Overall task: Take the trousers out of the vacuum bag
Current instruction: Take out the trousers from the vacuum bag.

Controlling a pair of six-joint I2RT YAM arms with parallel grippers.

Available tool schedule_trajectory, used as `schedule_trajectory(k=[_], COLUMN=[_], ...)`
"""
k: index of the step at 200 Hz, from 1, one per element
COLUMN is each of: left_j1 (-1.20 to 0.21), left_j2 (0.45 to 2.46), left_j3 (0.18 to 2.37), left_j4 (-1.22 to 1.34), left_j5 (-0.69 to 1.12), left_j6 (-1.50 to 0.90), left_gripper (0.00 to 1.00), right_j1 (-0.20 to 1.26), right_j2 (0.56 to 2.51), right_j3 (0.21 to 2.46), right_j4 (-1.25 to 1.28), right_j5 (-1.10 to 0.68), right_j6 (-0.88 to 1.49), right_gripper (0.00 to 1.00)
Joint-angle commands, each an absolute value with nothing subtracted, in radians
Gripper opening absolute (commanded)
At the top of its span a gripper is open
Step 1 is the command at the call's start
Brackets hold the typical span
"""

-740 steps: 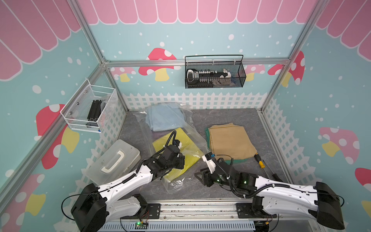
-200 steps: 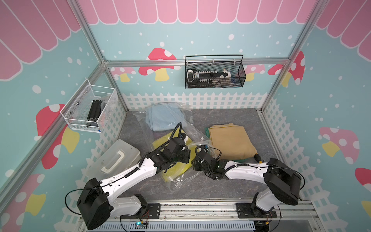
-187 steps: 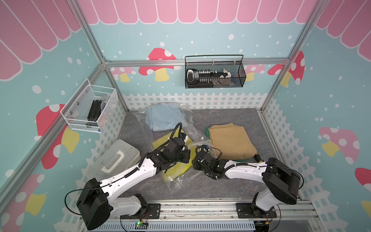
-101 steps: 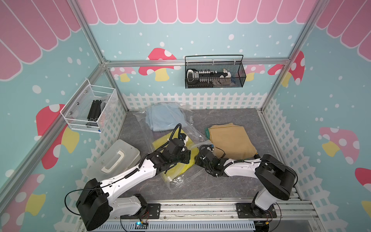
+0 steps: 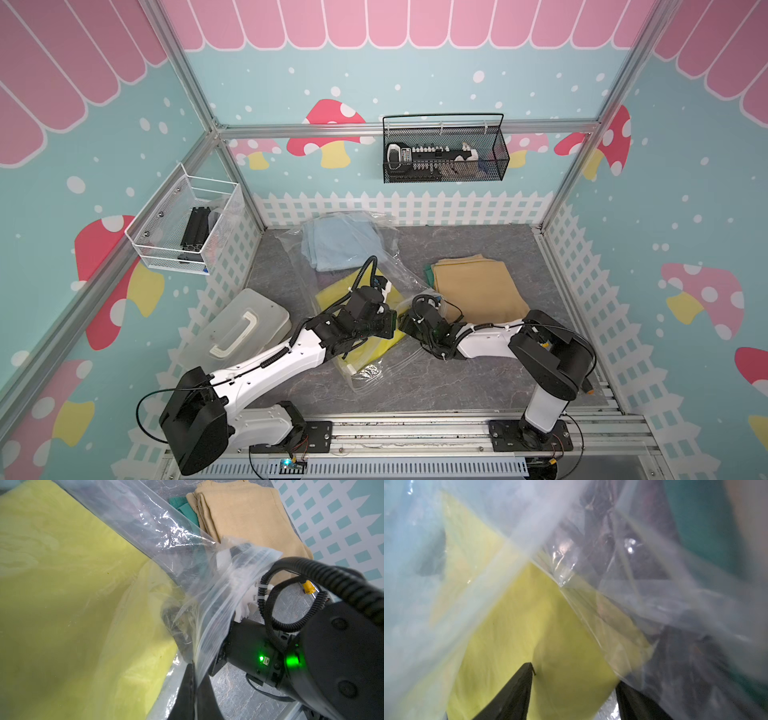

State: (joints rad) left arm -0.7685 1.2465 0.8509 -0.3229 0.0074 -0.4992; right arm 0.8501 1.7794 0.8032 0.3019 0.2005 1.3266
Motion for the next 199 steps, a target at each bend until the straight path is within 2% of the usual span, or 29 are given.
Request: schedule_trajectory(k=[1, 41, 82, 122, 199], left_j1=[-0.772, -0.77, -0.758, -0.753, -0.752], left_j2=[1.251, 1.248, 1.271, 1.304, 1.32], left_j3=[0.837, 0.83, 0.842, 0.886, 0.962], left_j4=[-0.318, -0.324, -0.324, -0.324, -0.357], left_j5=[-0.001, -0.025, -0.029, -0.021, -0.014], left_j6=[-0.514, -0.514, -0.507, -0.495, -0.476], left_gripper=[0.0, 0.0, 0.0, 0.0, 0.0], right_j1=[0.816, 0.813, 0.818, 0.851, 0.939], right_j2=[1.847, 1.79, 1.659, 1.52, 1.356], right_j3=[0.799, 0.796, 0.797, 0.787, 0.809], right_j4=[0.296, 0.309, 0.242, 0.153, -0.065], right_j5=[0.21, 0.235, 0.24, 0.243, 0.333], right_j6=[1.384, 1.298, 1.178, 1.105, 1.098], right_gripper=[0.56, 0.3, 0.16, 0.09, 0.08])
